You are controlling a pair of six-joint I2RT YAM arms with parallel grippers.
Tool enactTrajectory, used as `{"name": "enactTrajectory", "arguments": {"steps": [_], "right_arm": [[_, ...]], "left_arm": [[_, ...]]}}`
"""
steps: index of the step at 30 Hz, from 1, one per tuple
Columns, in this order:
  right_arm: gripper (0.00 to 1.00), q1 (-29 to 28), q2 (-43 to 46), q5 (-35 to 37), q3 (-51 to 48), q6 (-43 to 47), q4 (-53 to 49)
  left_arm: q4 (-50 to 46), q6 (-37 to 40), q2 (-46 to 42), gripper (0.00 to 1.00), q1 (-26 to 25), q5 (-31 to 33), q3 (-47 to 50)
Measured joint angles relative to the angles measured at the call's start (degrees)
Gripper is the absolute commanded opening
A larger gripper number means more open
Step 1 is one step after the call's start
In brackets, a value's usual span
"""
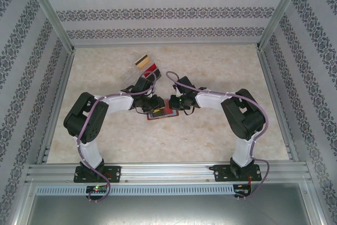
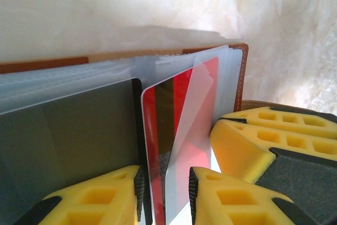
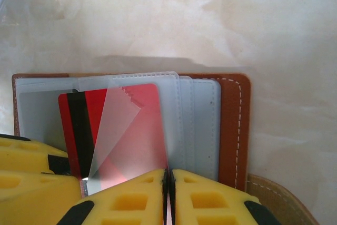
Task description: Take the credit cards out of the card holder
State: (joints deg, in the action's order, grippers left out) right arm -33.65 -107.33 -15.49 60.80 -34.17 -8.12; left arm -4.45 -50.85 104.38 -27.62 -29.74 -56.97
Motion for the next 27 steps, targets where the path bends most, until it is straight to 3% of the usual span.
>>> {"name": "enactTrajectory", "arguments": {"steps": [12, 27], "right_arm": [[0.14, 0.0, 0.0, 0.0, 0.0, 0.0, 0.0], [0.13, 0.0, 0.0, 0.0, 0.0, 0.0, 0.0]], "left_arm": [[4.6, -0.3, 0.1, 0.26, 1.5, -3.6, 1.7], [6.6, -0.6, 0.0, 0.04, 1.9, -4.5, 2.4]]}}
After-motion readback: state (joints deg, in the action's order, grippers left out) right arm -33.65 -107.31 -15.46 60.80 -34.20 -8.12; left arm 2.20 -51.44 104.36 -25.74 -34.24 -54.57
